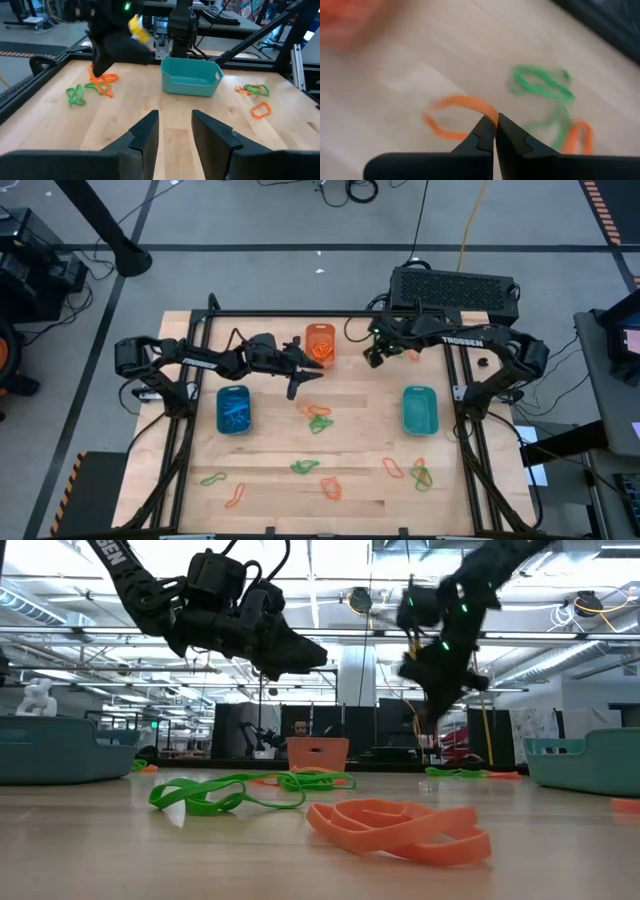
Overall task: Sort rubber bands into baskets
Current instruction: Put the orange rubber band into the orange bin
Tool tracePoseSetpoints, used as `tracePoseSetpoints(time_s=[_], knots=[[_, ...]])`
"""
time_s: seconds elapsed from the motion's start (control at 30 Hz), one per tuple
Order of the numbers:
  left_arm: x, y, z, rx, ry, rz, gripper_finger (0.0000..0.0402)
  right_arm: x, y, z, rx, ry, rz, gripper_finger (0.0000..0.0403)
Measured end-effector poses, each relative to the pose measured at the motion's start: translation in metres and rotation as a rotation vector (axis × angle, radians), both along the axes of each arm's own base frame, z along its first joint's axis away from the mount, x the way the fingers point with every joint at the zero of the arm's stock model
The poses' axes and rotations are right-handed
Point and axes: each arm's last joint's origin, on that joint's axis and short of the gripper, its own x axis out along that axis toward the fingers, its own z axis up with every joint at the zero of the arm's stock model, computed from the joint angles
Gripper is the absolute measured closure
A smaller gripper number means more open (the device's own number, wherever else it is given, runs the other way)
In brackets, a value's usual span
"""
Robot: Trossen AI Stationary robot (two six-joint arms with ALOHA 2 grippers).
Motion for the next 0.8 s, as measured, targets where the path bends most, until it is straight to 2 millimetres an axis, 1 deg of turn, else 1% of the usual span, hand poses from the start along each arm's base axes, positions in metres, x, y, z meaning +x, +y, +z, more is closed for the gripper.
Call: tracePoseSetpoints(time_s=[0.17,0.33,0.47,0.63,0.8], knots=[[0.0,0.001,0.0,0.008,0.002,0.043,0.0278,0.031,0.023,0.03,-0.069,-0.121,0.159,0.0402],[0.0,0.002,0.0,-0.008,0.006,0.094,0.0278,0.053,0.045,0.05,-0.113,-0.258,0.295,0.0402],[0.001,0.001,0.0,-0.044,0.006,0.18,0.0278,0.063,0.059,0.055,-0.105,-0.346,0.37,0.0402],[0.003,-0.006,0.001,-0.045,-0.011,0.161,0.0278,0.067,0.066,0.057,-0.115,-0.383,0.396,0.0403],[0.012,-0.01,-0.004,-0.038,-0.051,0.144,0.0278,0.068,0.067,0.057,-0.114,-0.387,0.399,0.0403]])
